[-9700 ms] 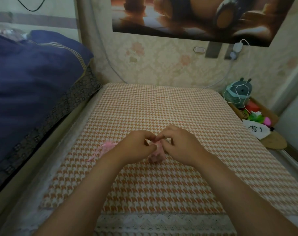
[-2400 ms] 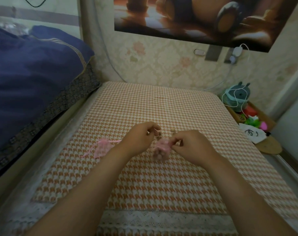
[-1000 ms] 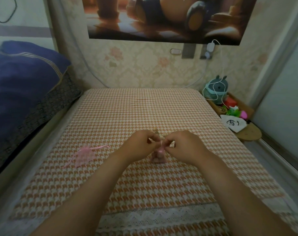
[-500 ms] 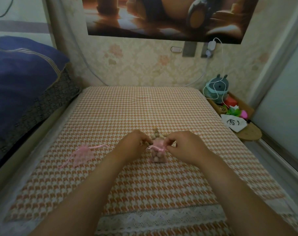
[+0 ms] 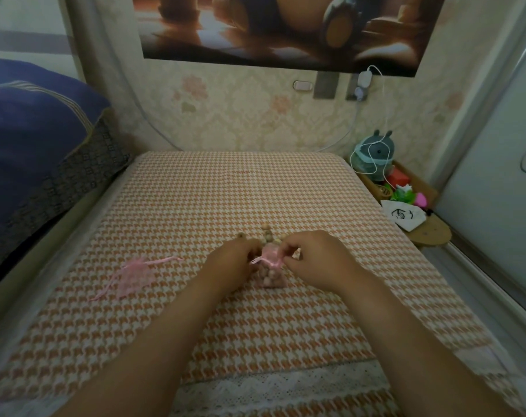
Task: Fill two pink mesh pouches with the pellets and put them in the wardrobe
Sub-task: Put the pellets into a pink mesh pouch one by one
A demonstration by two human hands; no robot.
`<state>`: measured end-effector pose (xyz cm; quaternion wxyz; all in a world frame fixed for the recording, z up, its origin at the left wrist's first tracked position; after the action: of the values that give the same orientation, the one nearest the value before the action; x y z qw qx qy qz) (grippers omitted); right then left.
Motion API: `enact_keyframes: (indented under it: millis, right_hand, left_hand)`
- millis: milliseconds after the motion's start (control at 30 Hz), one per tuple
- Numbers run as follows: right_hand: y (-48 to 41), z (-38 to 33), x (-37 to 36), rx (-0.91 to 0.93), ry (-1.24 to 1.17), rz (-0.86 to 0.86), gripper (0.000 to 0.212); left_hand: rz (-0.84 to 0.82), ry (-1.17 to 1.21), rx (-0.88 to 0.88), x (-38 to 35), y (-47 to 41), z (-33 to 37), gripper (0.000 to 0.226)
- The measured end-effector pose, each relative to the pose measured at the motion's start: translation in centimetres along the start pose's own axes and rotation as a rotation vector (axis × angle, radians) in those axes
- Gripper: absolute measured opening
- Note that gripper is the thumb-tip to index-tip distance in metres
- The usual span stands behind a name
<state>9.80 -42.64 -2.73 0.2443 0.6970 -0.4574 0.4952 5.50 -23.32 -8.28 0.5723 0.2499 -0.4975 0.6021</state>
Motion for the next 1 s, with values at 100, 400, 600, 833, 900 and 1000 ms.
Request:
enact_keyframes:
  millis: [100, 400, 600, 833, 900, 1000]
  right_hand:
    - [0.0, 0.1, 0.0, 0.002, 0.001, -0.005, 0.012]
    - [0.3, 0.1, 0.4, -0.019, 0.010, -0.009, 0.011]
    - [0.2, -0.1, 0.4, -0.025, 0.008, -0.019, 0.012]
    - [0.5, -0.2, 0.8, -0.024, -0.003, -0.021, 0.009]
    - [0.6, -0.2, 0.9, -0.020, -0.013, -0.022, 0.009]
    - [0.6, -0.5, 0.9, -0.032, -0.034, -0.032, 0.008]
  left_hand:
    - [-0.029, -0.020, 0.034, -0.1, -0.1, -0.1, 0.017]
    - [0.360, 0.437, 0.096, 3.5, -1.5, 2.8, 0.004]
    - [0.148, 0.305, 0.011, 2.9, -1.0, 2.9, 0.006]
    - [0.092, 0.417, 0.041, 2.9, -1.0, 3.2, 0.019]
    - [0.068, 0.665, 0.110, 2.8, -0.6, 3.0, 0.031]
    - [-0.085, 0.676, 0.085, 2.3, 0.5, 2.9, 0.072]
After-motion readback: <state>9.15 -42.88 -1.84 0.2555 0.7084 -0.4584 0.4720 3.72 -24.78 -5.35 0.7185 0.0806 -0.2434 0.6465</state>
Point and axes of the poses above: each hand's wrist, its own y-axis away from the middle knuckle, its own x-axis out of the back of the hand, z = x × y, the point moved 1 cm from there along -y, towards the middle knuckle, and after that the axes turned 15 degrees about -x, right-handed, at the moved point
